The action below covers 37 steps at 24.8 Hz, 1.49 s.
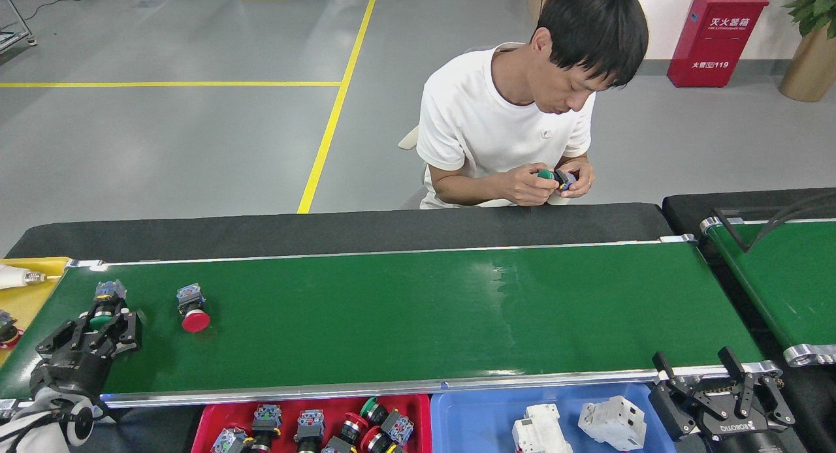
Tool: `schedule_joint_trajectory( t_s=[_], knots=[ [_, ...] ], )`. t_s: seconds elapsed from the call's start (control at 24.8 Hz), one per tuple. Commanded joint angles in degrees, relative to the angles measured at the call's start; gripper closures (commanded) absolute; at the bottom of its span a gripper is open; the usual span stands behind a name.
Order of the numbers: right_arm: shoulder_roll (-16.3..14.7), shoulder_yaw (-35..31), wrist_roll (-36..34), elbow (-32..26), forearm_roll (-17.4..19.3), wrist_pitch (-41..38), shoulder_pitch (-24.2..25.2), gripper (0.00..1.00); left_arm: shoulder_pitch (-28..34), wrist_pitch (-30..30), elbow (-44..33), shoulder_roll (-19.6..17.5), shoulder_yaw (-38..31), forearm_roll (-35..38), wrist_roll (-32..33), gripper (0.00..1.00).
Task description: Pick switch part from conveyor to tray
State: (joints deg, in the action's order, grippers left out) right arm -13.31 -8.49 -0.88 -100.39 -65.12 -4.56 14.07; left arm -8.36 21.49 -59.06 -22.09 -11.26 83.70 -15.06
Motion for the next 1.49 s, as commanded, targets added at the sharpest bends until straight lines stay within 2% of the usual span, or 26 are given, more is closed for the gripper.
schedule_joint_trajectory(
  t_s=[0.0,0.12,0.2,0.28,0.36,0.52,0.73,0.89,0.97,1.17,1.25,1.37,1.45],
  knots=[
    [-0.2,-0.3,-1.0,-0.8,1.1,1.0,-0.4,0.00,5.8,0.8,-10.5,0.0,-0.5,-0.6,-0.6,0.93],
    [-0.1,-1.0,-0.9,-0.4,1.5,0.5,-0.3,0.00,16.4,1.3,-24.0,2.7,-0.3,-0.3,-0.6,0.91],
    [-0.1,-1.6,-0.9,0.0,1.5,0.5,-0.2,0.00,22.5,1.4,-30.3,3.5,0.3,0.1,-0.6,0.88],
    [-0.1,-2.4,-0.9,0.1,1.5,0.5,-0.2,0.00,27.3,1.5,-35.1,3.6,2.6,0.5,-0.6,0.77],
    [0.1,-2.7,-1.0,0.2,1.5,0.5,-0.2,0.00,29.8,1.5,-38.3,3.6,6.1,1.3,-0.6,0.68],
    [0.1,-2.6,-1.0,0.3,1.5,0.5,0.0,0.00,32.7,1.5,-42.5,3.4,10.2,4.5,-0.6,0.64],
    [0.6,-2.5,-1.1,0.2,1.5,0.4,0.0,0.00,32.8,1.3,-42.6,4.3,16.4,11.0,-0.7,0.58],
    [1.1,-2.4,-1.1,0.1,1.5,0.3,0.0,0.00,32.3,1.0,-42.6,6.6,16.2,11.5,-0.7,0.30],
    [1.3,-2.4,-1.1,0.1,1.4,0.3,0.0,0.00,31.9,1.0,-42.6,7.9,16.0,11.4,-0.7,0.00],
    [1.4,-2.4,-1.1,0.1,1.4,0.3,0.0,0.00,32.3,1.1,-42.7,9.0,13.0,10.9,-0.7,0.00],
    [1.4,-2.4,-1.1,0.1,1.4,0.3,0.0,0.00,32.1,1.3,-42.7,11.2,11.2,10.2,-0.5,0.00],
    [1.4,-2.4,-1.1,0.1,1.5,0.4,0.0,0.00,32.0,1.6,-42.7,14.1,5.3,8.1,0.1,0.00],
    [1.4,-2.4,-1.1,0.1,1.4,0.4,0.0,0.00,31.8,1.6,-42.6,13.7,2.6,4.5,1.4,0.00]
  ],
)
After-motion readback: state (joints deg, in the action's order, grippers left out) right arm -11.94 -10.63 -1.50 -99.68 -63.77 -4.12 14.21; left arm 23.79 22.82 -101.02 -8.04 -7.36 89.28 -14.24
